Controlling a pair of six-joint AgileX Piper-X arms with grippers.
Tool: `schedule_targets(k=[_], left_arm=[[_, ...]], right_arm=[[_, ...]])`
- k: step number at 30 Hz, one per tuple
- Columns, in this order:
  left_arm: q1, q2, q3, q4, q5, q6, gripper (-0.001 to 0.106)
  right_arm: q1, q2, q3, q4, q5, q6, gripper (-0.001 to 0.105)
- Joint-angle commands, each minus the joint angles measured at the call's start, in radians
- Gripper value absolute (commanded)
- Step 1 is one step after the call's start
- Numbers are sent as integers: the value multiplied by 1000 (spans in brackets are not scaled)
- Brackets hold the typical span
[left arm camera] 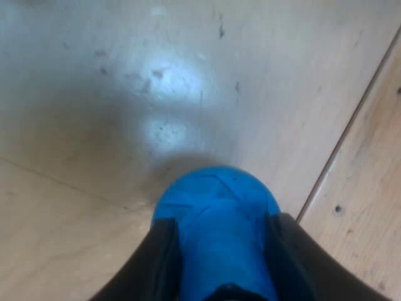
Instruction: Grind coffee beans and then tamp
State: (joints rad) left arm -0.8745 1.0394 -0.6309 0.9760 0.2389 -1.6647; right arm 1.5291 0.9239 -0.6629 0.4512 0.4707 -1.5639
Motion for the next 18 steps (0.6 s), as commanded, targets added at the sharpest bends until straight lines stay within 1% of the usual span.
schedule_targets(k=[1,3,6,9,11,13,18], left_arm=[[-7,-61,-41,45,-52,-2,0],[-7,-93,-60,65,-67,-2,0],[-7,-123,-81,80,-70,-2,0],[-7,-142,-106,96,-70,-6,0],[-7,-146,-145,125,-70,-6,0],[-7,-146,-174,128,-70,-6,0],[-7,-146,-230,129,-70,-8,0]], right_arm=[[1,-38,-7,-2,64,-2,82],[1,-61,-7,3,94,-2,82],[1,-95,-7,15,94,-12,82],[0,-115,1,69,110,-9,82],[0,-131,35,46,134,9,82],[-1,-141,74,14,135,39,82],[-1,-147,175,-107,139,42,82]])
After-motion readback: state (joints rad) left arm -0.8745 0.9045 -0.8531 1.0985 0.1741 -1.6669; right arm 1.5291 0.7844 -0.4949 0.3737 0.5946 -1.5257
